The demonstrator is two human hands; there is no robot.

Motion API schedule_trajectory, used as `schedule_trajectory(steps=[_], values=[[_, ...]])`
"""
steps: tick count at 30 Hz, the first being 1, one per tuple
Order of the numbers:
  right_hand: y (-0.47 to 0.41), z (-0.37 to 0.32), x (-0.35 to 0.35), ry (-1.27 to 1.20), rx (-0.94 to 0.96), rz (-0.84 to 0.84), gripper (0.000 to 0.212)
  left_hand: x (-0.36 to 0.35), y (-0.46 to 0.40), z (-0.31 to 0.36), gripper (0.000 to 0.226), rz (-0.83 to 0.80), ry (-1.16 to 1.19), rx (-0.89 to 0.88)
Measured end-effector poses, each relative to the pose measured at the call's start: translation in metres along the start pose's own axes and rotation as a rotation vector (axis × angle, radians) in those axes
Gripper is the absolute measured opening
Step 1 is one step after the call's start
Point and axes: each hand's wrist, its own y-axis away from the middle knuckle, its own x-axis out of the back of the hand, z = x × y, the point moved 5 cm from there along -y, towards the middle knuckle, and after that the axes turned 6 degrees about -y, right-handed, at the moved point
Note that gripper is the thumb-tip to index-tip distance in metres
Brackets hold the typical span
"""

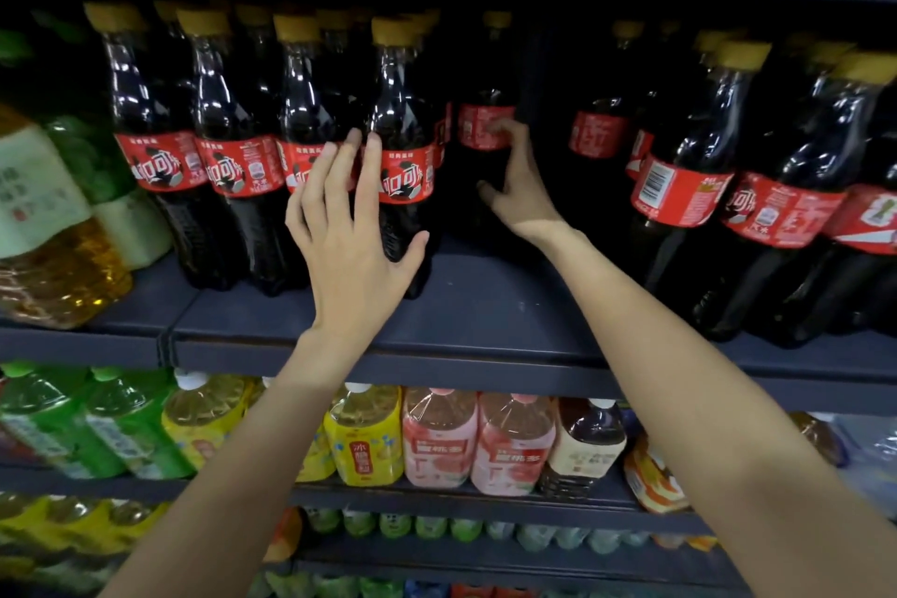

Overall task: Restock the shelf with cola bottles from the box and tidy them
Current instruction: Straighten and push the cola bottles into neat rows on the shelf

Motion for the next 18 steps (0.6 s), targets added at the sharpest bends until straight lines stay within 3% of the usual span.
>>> schedule_trajectory(steps=[3, 7, 12, 18], values=[[-0.005, 0.006, 0.002, -0.109, -0.064, 0.134, 0.07, 0.0, 0.0, 0.0, 0.089, 0.007, -0.003, 0.0], [-0.009, 0.012, -0.005, 0.001, -0.144, 0.253, 0.081, 0.0, 0.001, 0.001, 0.088, 0.012, 0.002, -0.002], [-0.018, 0.021, -0.004, -0.028, -0.196, 0.238, 0.072, 0.001, 0.001, -0.001, 0.088, 0.003, -0.004, -0.014], [-0.047, 0.031, -0.017, 0.002, -0.25, 0.217, 0.081, 0.0, 0.002, -0.002, 0.087, -0.004, -0.009, -0.037]])
